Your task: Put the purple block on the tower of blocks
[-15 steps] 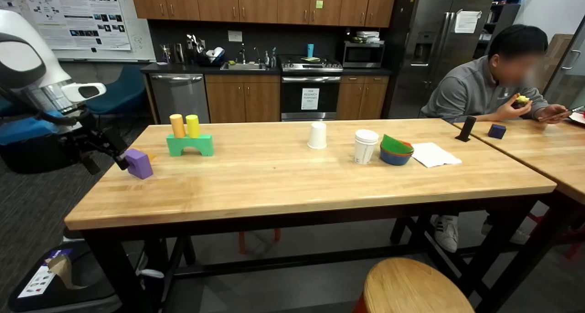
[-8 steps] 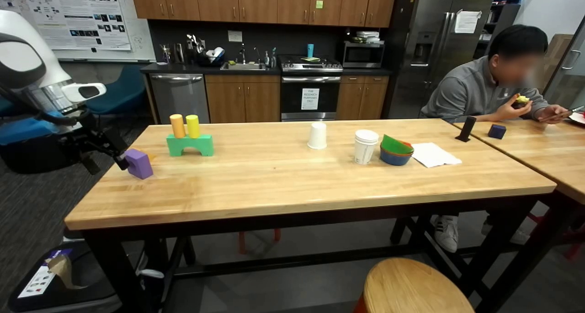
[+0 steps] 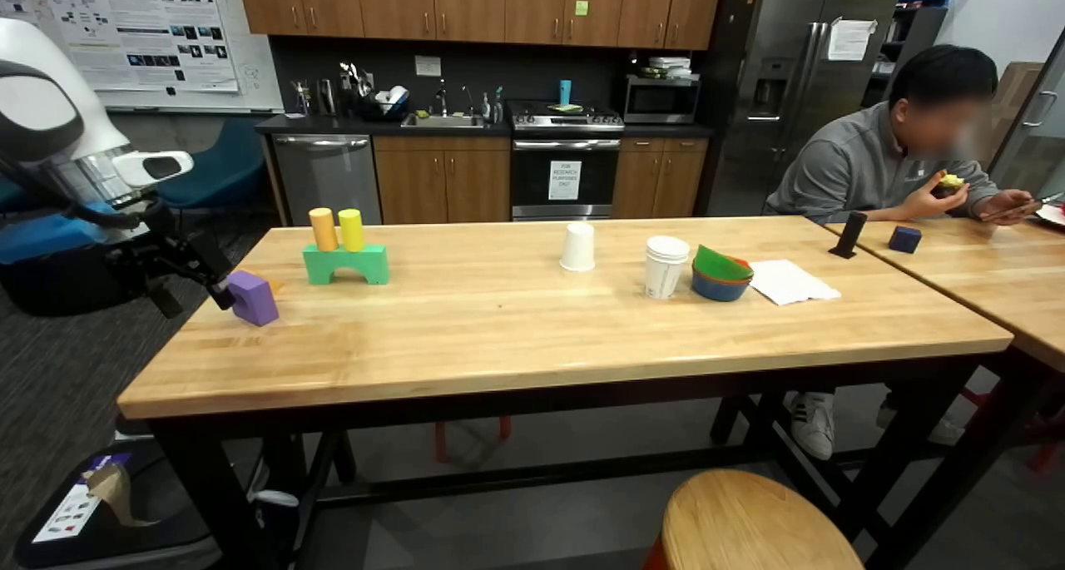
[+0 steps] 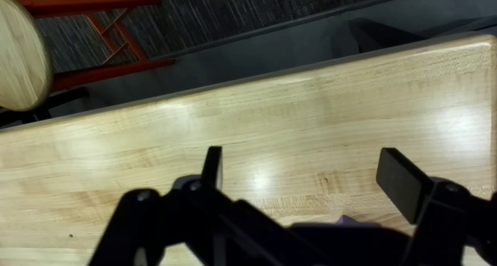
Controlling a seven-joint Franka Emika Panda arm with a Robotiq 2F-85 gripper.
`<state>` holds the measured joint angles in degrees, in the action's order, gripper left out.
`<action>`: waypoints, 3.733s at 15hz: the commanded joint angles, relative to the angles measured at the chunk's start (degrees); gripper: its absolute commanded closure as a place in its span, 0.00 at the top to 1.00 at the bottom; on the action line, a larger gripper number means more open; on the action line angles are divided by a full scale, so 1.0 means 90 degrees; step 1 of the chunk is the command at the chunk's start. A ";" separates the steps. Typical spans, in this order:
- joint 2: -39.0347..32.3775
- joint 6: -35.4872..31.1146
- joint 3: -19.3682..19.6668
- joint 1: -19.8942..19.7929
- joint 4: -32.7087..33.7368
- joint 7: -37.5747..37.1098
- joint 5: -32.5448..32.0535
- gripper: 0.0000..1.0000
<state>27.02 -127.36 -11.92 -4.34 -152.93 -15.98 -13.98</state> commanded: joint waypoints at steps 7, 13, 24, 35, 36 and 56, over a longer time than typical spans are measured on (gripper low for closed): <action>-0.0011 0.0031 0.0131 0.0135 0.0013 -0.0053 -0.0070 1.00; -0.0345 -0.0278 0.0051 0.0011 0.0181 -0.0337 -0.0387 1.00; -0.1270 -0.0797 -0.0169 0.0060 0.0696 -0.0899 -0.2090 1.00; -0.1600 -0.0880 0.0022 0.0557 0.1094 0.0088 -0.2377 1.00; -0.1618 -0.0903 0.0040 0.0582 0.1113 0.0277 -0.2399 1.00; -0.2305 -0.1267 0.0162 0.0947 0.1425 0.1219 -0.2871 1.00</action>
<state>6.85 -139.55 -10.90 3.32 -141.39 -1.23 -38.18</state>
